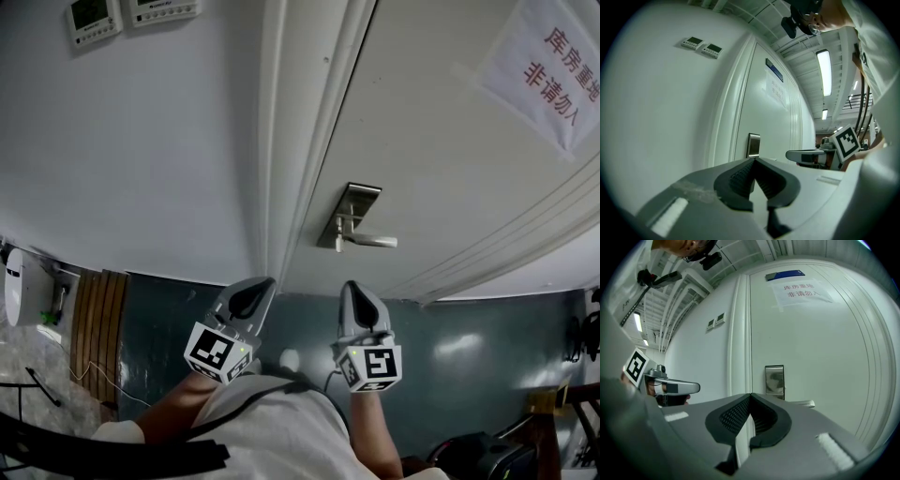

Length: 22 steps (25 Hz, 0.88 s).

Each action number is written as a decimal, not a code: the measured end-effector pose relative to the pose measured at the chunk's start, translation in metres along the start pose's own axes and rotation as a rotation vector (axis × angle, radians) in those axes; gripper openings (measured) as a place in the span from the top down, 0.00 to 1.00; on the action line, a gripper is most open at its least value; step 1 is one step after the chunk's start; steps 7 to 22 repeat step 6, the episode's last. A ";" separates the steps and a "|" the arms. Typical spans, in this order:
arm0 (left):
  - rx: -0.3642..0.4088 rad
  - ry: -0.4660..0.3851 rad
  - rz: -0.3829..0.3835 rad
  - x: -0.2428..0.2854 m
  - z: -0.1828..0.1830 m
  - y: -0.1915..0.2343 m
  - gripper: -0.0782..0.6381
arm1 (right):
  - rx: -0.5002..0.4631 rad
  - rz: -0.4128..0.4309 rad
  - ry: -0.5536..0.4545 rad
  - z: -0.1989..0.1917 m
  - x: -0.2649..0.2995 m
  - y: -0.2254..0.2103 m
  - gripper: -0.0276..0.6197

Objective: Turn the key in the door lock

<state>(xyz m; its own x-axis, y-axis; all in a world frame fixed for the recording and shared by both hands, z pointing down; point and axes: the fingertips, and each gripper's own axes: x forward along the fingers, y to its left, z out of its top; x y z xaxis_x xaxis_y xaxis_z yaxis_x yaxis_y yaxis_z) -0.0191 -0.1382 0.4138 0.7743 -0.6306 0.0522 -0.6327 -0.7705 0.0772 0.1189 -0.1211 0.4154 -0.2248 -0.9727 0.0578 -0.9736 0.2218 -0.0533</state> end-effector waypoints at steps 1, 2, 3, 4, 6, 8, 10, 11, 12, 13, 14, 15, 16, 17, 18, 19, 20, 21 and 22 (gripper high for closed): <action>0.001 0.001 -0.001 0.000 0.000 0.001 0.88 | -0.002 0.003 0.002 0.000 0.001 0.001 0.95; 0.002 0.002 -0.001 0.001 0.000 0.002 0.88 | -0.003 0.005 0.003 -0.001 0.002 0.001 0.95; 0.002 0.002 -0.001 0.001 -0.001 0.003 0.88 | -0.005 0.006 0.004 -0.001 0.004 0.001 0.95; 0.002 0.002 0.000 0.002 -0.001 0.005 0.88 | -0.006 0.006 0.006 -0.002 0.005 0.000 0.95; 0.003 0.003 0.000 0.005 -0.001 0.007 0.88 | -0.006 0.006 0.008 -0.002 0.009 -0.001 0.95; 0.003 0.003 0.000 0.005 -0.001 0.007 0.88 | -0.006 0.006 0.008 -0.002 0.009 -0.001 0.95; 0.003 0.003 0.000 0.005 -0.001 0.007 0.88 | -0.006 0.006 0.008 -0.002 0.009 -0.001 0.95; 0.003 0.003 0.000 0.005 -0.001 0.007 0.88 | -0.006 0.006 0.008 -0.002 0.009 -0.001 0.95; 0.003 0.003 0.000 0.005 -0.001 0.007 0.88 | -0.006 0.006 0.008 -0.002 0.009 -0.001 0.95; 0.003 0.003 0.000 0.005 -0.001 0.007 0.88 | -0.006 0.006 0.008 -0.002 0.009 -0.001 0.95; 0.003 0.003 0.000 0.005 -0.001 0.007 0.88 | -0.006 0.006 0.008 -0.002 0.009 -0.001 0.95; 0.003 0.003 0.000 0.005 -0.001 0.007 0.88 | -0.006 0.006 0.008 -0.002 0.009 -0.001 0.95; 0.003 0.003 0.000 0.005 -0.001 0.007 0.88 | -0.006 0.006 0.008 -0.002 0.009 -0.001 0.95; 0.003 0.003 0.000 0.005 -0.001 0.007 0.88 | -0.006 0.006 0.008 -0.002 0.009 -0.001 0.95; 0.003 0.003 0.000 0.005 -0.001 0.007 0.88 | -0.006 0.006 0.008 -0.002 0.009 -0.001 0.95; 0.003 0.003 0.000 0.005 -0.001 0.007 0.88 | -0.006 0.006 0.008 -0.002 0.009 -0.001 0.95; 0.003 0.003 0.000 0.005 -0.001 0.007 0.88 | -0.006 0.006 0.008 -0.002 0.009 -0.001 0.95; 0.003 0.003 0.000 0.005 -0.001 0.007 0.88 | -0.006 0.006 0.008 -0.002 0.009 -0.001 0.95; 0.003 0.003 0.000 0.005 -0.001 0.007 0.88 | -0.006 0.006 0.008 -0.002 0.009 -0.001 0.95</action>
